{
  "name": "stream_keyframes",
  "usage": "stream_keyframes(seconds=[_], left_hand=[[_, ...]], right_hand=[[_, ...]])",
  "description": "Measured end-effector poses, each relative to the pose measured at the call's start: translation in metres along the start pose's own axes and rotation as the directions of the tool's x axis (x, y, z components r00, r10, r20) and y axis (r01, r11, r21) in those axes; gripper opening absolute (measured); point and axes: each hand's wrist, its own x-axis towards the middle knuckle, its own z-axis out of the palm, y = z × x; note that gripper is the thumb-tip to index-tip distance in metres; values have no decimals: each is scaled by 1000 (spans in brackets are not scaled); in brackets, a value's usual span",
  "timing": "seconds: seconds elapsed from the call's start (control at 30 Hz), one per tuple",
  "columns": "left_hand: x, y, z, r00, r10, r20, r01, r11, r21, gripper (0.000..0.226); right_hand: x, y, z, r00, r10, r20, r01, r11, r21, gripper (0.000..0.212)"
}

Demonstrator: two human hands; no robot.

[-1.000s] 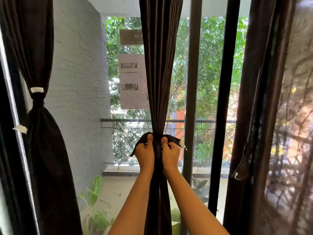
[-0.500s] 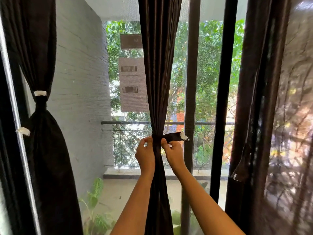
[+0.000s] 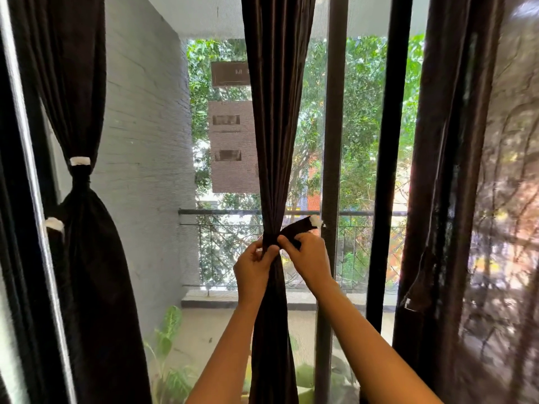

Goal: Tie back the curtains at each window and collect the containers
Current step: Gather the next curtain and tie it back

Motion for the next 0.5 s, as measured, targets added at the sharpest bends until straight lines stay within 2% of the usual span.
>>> stream_keyframes(seconds=[0.1,0.23,0.5], left_hand=[[2,3,-7,994,57,90,-56,998,-7,24],[3,5,-9,987,132,94,-137,989,47,20],[-2,7,3,988,157,11,-156,972,176,11]], right_hand=[[5,-4,-11,999,-1,33,0,1000,18,36],[3,-16,-17,1000,-7,8,6,1000,20,40],[-18,-36,-15,970,241,-41,-219,930,295,56]])
